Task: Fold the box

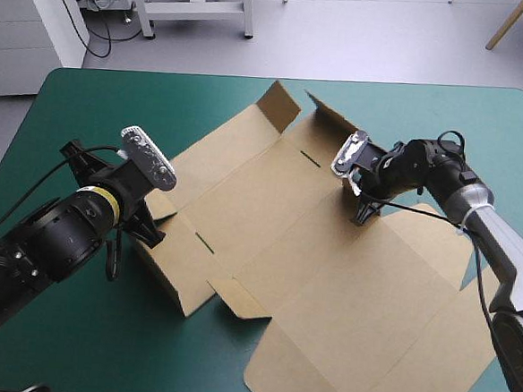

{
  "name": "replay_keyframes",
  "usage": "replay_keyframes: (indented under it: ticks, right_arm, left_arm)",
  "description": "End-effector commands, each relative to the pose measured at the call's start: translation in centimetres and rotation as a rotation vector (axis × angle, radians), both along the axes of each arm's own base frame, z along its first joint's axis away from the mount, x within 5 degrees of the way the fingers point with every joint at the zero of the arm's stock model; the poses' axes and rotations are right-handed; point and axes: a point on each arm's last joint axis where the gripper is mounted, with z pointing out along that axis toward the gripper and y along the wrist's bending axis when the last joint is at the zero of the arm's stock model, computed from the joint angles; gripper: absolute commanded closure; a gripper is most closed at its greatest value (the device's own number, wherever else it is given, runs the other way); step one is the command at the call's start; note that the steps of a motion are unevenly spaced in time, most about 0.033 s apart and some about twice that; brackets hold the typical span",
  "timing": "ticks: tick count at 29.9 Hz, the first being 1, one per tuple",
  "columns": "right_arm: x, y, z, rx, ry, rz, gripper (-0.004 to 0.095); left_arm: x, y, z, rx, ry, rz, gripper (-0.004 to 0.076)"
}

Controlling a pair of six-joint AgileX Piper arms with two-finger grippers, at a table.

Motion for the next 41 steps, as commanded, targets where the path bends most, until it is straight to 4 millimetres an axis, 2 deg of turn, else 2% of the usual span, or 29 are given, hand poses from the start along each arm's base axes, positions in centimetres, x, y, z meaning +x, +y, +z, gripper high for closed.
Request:
replay_keyframes:
  ticks: [1, 10, 16, 22, 27, 34, 37, 41]
  right_arm:
    - [0.0, 1.2, 2.6, -0.014, -0.134, 0.099, 0.0928]
    - [0.2, 6.1, 2.2, -0.061, -0.264, 0.313, 0.0928]
    - [-1.0, 10.2, 2.1, -0.092, -0.365, 0.493, 0.0928]
    - [-2.4, 13.1, 2.4, -0.108, -0.444, 0.614, 0.0928]
    - [-2.9, 14.5, 2.8, -0.115, -0.528, 0.666, 0.0927]
    - [-2.3, 14.6, 3.7, -0.072, -0.624, 0.596, 0.0914]
    - [-2.2, 14.7, 3.9, -0.046, -0.635, 0.564, 0.0839]
    - [-2.1, 14.7, 4.0, -0.029, -0.638, 0.543, 0.0567]
  left_arm:
    - [-0.3, 0.2, 1.8, -0.045, -0.089, -0.02, 0.0734]
    - [-0.2, 0.2, 1.9, -0.04, -0.093, -0.019, 0.0734]
    - [-0.2, 0.2, 1.9, -0.039, -0.094, -0.019, 0.0734]
    - [-0.2, 0.2, 1.9, -0.039, -0.094, -0.019, 0.0734]
    - [-0.2, 0.2, 1.9, -0.039, -0.094, -0.019, 0.0734]
    - [-0.2, 0.2, 1.9, -0.038, -0.093, -0.018, 0.0734]
    - [-0.2, 0.2, 1.9, -0.038, -0.093, -0.018, 0.0734]
    - [-0.2, 0.2, 1.9, -0.038, -0.093, -0.018, 0.0734]
